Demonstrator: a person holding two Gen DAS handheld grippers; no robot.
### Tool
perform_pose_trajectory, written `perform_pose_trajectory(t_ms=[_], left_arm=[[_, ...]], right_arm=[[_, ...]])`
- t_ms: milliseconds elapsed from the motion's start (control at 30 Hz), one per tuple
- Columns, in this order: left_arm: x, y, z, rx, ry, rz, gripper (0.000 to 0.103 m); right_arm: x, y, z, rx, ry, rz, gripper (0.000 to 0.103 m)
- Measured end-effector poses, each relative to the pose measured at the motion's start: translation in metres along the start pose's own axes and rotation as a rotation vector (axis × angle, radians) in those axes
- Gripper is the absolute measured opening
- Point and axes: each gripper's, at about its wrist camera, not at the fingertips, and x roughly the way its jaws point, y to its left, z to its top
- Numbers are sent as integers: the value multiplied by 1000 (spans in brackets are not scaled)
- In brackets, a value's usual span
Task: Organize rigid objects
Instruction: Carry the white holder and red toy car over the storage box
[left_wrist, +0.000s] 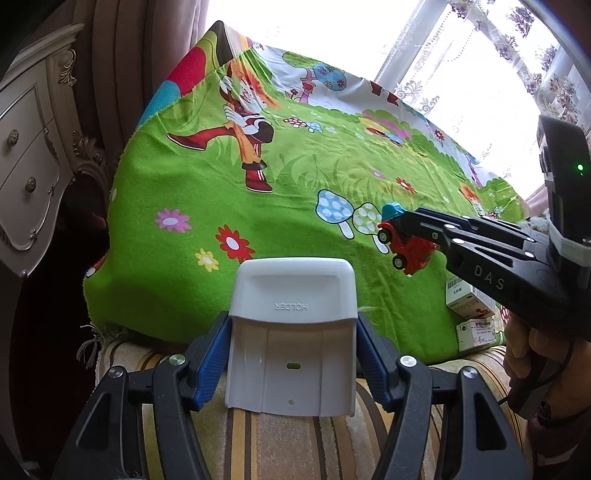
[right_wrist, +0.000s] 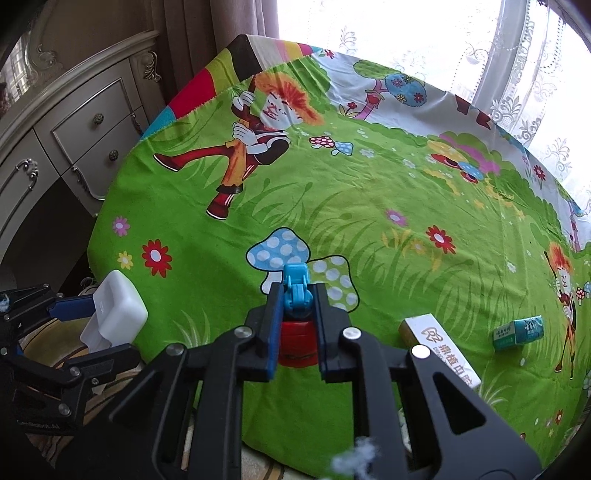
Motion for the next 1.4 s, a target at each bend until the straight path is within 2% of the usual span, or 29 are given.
perform_pose_trajectory(t_ms=[300,700,933,1400], left_arm=[[-15,-25,2,59,-28,1,65],[-20,-100,-14,183,-10,-79,65],[-15,-155,-27,282,20,-126,65],[-10,-243,-51,439,58,-194,65]], right_arm=[[-46,-22,-29,53,-27,-29,19],[-114,-75,-84,176,-76,-84,19],[-152,-121,-134,269,-80,-155,19],[-215,-215,-266,510,-24,-330,19]])
